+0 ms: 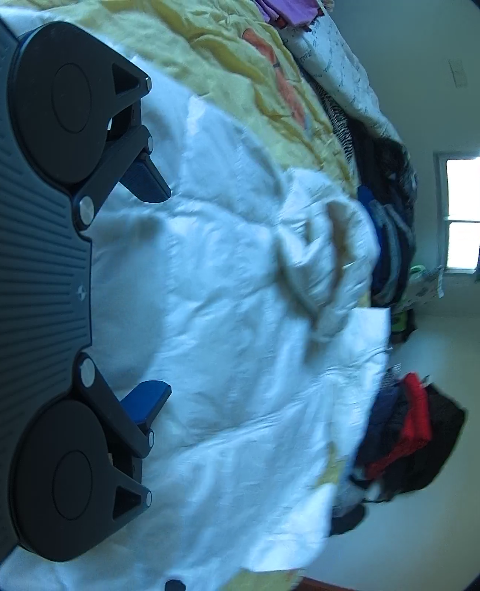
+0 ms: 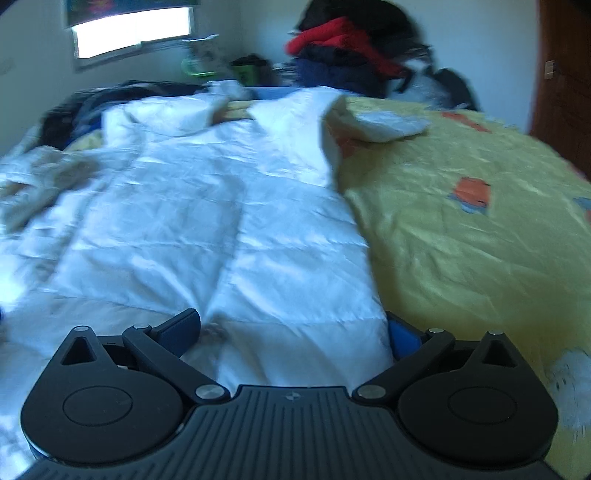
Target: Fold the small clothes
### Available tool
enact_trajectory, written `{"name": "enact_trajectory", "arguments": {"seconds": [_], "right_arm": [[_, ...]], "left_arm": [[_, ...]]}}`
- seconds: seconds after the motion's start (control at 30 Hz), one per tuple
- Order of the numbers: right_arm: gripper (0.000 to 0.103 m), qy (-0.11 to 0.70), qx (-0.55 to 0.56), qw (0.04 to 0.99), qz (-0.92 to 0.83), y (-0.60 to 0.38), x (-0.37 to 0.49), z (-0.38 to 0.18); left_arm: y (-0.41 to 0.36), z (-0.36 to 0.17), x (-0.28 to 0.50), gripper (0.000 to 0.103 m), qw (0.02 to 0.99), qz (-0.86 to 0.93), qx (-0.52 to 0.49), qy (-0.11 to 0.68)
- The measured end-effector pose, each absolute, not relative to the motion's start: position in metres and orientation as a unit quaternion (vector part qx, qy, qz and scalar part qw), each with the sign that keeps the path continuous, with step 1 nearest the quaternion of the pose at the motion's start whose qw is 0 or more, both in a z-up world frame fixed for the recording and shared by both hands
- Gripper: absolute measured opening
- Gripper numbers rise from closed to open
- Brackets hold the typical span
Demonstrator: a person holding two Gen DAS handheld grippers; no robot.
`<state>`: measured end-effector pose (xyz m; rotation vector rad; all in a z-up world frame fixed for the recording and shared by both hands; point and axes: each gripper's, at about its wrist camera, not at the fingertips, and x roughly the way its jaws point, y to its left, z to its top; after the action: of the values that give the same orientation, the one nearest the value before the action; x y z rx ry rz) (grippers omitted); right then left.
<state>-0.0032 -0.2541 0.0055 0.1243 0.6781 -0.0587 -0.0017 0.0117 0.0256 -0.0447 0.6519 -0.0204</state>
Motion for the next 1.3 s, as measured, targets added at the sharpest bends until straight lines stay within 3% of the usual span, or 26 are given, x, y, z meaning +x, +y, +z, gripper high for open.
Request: {"name": "enact_trajectory", "arguments": {"seconds": [0.23, 0.4, 0.57, 0.8, 0.87, 1.0, 1.03, 1.07, 1.3], "right_arm": [[0.103, 0.257, 0.016, 0.958, 0.123, -0.252, 0.062, 0.084], [0.103, 0.258, 0.082, 0.937, 0.220, -0.253, 0.171, 0.122], [0.103, 0.346, 0.205, 0.893, 0.201, -0.259, 0.309, 0.114], [0.098, 0.411, 0.179, 0.889, 0.091, -0.260, 0.442, 0.054], [0.081, 0.445, 0.201, 0.867, 0.098, -0.262, 0.466, 0.030], [0.066, 0.454, 0.234, 0.845, 0.157, -0.254, 0.482, 0.011], [0.049, 0.458, 0.249, 0.837, 0.166, -0.254, 0.484, 0.008], [0.018, 0.462, 0.252, 0.833, 0.173, -0.252, 0.485, 0.006], [0.013, 0.420, 0.195, 0.861, 0.213, -0.239, 0.471, 0.035]], "left_arm": [[0.038, 0.036, 0.038, 0.103, 0.952, 0.026, -0.113, 0.284], [0.048, 0.014, 0.059, 0.103, 0.946, 0.023, -0.147, 0.289], [0.048, 0.006, 0.056, 0.103, 0.950, 0.011, -0.143, 0.276], [0.053, 0.002, 0.057, 0.103, 0.948, 0.005, -0.158, 0.276], [0.056, 0.001, 0.057, 0.103, 0.947, 0.002, -0.171, 0.272], [0.059, 0.000, 0.058, 0.103, 0.946, -0.001, -0.183, 0.268], [0.060, 0.000, 0.058, 0.103, 0.946, -0.002, -0.185, 0.267], [0.060, 0.000, 0.058, 0.103, 0.946, -0.002, -0.187, 0.267], [0.061, 0.000, 0.058, 0.103, 0.945, -0.003, -0.188, 0.266]]}}
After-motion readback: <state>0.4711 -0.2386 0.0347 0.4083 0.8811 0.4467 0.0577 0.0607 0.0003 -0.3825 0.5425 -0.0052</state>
